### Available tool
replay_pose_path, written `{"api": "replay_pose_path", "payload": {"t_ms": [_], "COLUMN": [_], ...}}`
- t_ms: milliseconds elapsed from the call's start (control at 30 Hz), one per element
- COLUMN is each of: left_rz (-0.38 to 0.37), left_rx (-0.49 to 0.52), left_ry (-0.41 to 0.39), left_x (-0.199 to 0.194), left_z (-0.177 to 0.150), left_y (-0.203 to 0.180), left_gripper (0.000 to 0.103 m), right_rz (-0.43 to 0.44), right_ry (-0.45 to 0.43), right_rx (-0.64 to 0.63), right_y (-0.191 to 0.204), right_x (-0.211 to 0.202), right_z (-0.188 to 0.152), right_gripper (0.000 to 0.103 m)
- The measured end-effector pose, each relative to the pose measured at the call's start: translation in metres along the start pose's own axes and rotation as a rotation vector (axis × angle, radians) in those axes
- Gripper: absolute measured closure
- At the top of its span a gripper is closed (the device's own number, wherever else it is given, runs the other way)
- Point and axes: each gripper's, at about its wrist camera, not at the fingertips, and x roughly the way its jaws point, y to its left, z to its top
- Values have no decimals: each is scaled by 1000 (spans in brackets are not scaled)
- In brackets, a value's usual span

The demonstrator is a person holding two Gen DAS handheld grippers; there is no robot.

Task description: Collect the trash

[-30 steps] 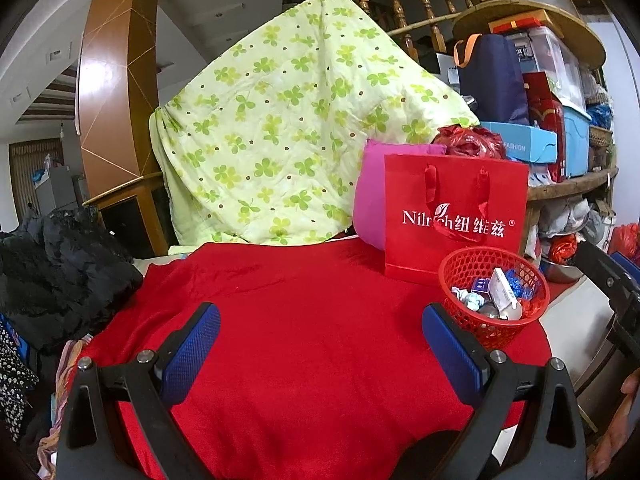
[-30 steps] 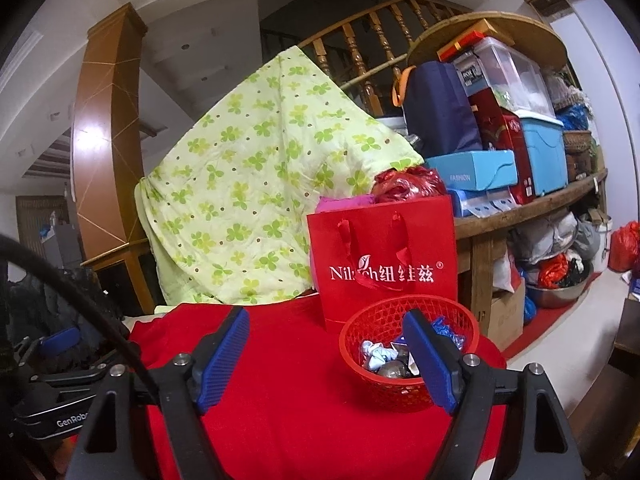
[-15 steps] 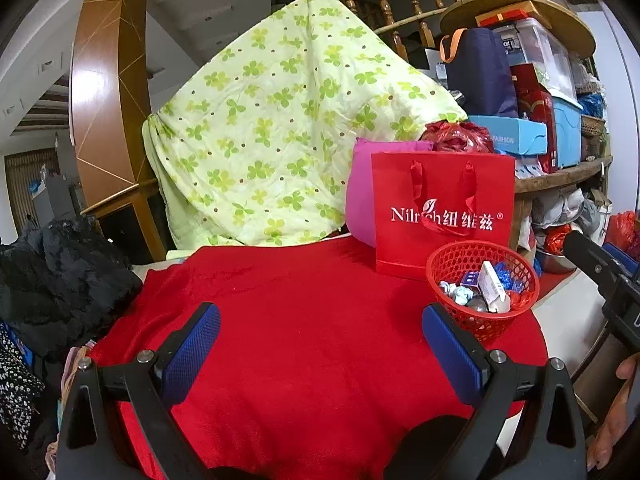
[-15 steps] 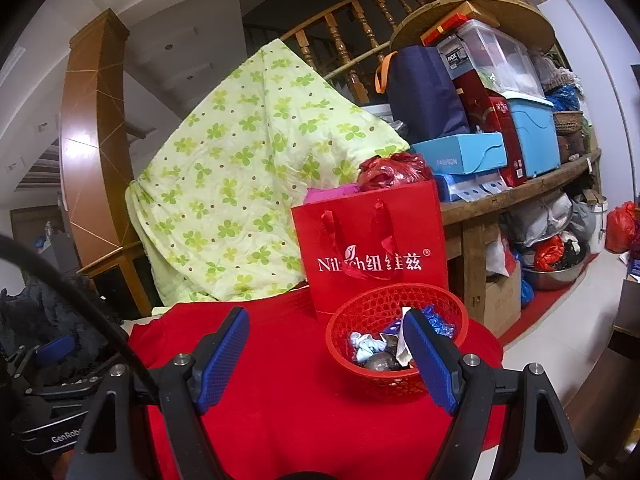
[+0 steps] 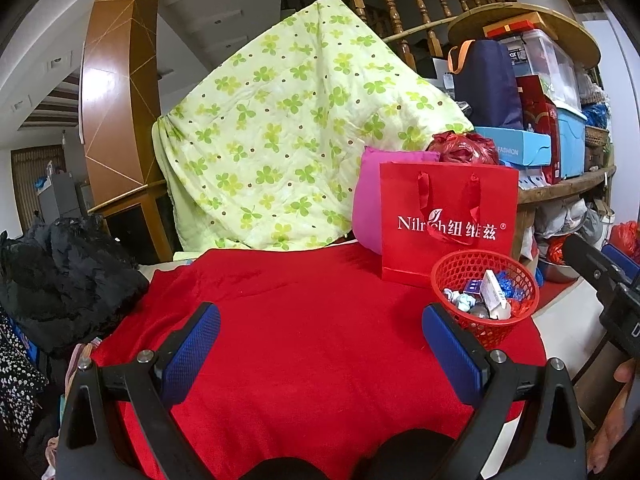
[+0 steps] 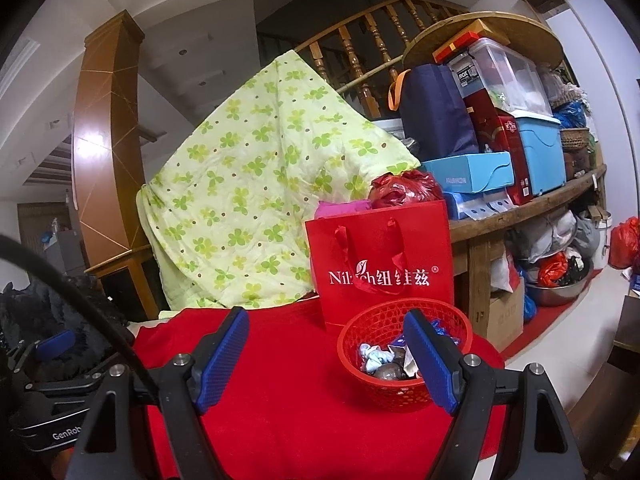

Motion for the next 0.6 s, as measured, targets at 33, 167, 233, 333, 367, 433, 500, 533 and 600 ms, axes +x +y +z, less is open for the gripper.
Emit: {"api": "replay_pose_path", "payload": {"t_ms": [33,167,233,333,367,433,500,533,600], "left_rz": [1,1,4,6,8,8,8,5,1], "left_rx": [-1,-2,2,5,0,-6,-13,-17,-20], "left_ry": [1,10,10,11,9,6,5,8,16], "left_x": [0,-1,-1,-2,-2,-2,-1,1,5], "left_z": [0,-2,-3,-3,-4,-6,-9,-9,-9], "left_y": [1,2,2,3,3,6,9,10,11], "left_gripper": [2,2,2,2,2,2,2,2,2], "right_rz": [1,5,7,7,8,12,14,13,12], "right_ry": [3,12,8,6,9,14,17,17,14], "right_rx": [-5,-19,-17,-8,-4,2,-10,-15,-27], "right_y": [2,5,5,4,3,4,5,6,7], "right_x": [1,2,0,0,1,1,2,2,3], "right_z": [-1,-3,-4,-5,-5,-6,-6,-6,-7], "right_gripper": [21,21,20,19,19,19,19,19,19]}}
